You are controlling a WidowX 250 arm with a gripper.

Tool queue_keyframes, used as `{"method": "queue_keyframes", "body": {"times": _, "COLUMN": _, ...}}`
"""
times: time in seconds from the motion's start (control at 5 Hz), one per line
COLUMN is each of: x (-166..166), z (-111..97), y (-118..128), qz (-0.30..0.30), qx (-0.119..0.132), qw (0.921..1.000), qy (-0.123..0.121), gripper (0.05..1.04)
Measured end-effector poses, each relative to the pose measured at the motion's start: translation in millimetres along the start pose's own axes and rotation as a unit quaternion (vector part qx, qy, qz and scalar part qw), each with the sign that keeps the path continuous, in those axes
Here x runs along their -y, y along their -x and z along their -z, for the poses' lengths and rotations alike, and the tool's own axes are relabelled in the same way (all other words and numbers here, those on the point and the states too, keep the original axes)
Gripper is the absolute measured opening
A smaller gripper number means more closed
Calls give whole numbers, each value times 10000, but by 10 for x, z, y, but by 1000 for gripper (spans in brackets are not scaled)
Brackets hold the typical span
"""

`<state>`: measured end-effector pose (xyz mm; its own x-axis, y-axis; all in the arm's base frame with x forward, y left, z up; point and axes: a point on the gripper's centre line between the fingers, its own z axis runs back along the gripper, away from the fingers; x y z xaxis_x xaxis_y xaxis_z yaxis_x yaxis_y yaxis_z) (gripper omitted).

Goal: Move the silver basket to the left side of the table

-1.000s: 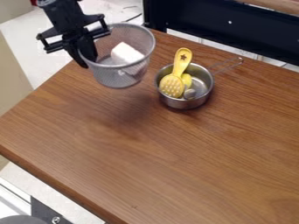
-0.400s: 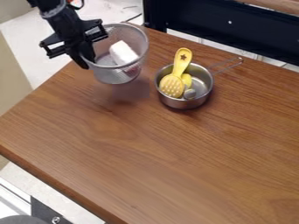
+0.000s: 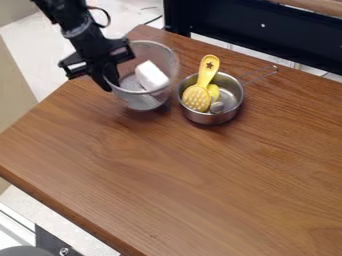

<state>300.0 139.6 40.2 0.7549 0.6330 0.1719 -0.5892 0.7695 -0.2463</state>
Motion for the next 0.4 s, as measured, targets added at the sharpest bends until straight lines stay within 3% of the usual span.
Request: {"method": "queue_keyframes", "body": {"times": 0.4, "x": -9, "z": 79, "y": 100, "qz": 56, "qx": -30, "qw": 9999, "qy": -142, "gripper": 55}}
